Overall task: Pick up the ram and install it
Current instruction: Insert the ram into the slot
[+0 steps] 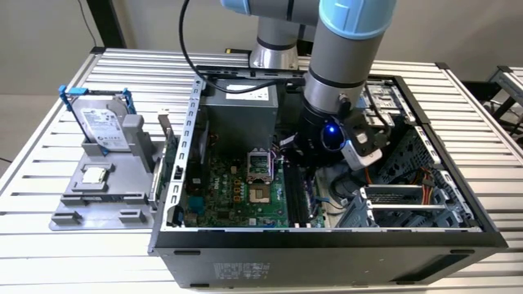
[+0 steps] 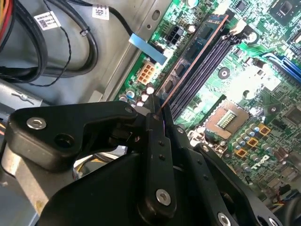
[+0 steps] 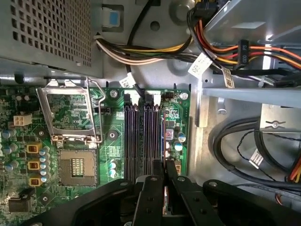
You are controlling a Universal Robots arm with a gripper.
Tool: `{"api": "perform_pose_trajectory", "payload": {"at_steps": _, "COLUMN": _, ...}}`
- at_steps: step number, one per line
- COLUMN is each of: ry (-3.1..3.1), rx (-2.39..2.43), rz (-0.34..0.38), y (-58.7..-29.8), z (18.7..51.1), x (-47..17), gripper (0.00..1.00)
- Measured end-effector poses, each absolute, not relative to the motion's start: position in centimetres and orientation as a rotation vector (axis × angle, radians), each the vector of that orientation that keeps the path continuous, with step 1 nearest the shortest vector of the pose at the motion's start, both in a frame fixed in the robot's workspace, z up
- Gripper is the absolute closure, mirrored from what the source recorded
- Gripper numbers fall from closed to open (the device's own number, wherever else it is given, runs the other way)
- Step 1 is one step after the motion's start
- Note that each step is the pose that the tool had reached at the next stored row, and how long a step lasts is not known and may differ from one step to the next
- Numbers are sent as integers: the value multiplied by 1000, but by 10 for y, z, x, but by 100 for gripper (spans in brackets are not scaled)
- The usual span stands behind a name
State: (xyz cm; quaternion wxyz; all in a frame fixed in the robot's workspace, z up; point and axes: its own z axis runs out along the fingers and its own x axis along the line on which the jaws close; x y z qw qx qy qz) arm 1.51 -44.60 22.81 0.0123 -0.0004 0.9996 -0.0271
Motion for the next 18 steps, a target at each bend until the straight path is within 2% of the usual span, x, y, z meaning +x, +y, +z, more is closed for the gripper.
{"api": "perform_pose_trajectory", "payload": {"at_steps": 18, "ry": 3119, "rx": 55, "rz": -65, "y": -446, "z": 224, "x": 13, "gripper": 100}}
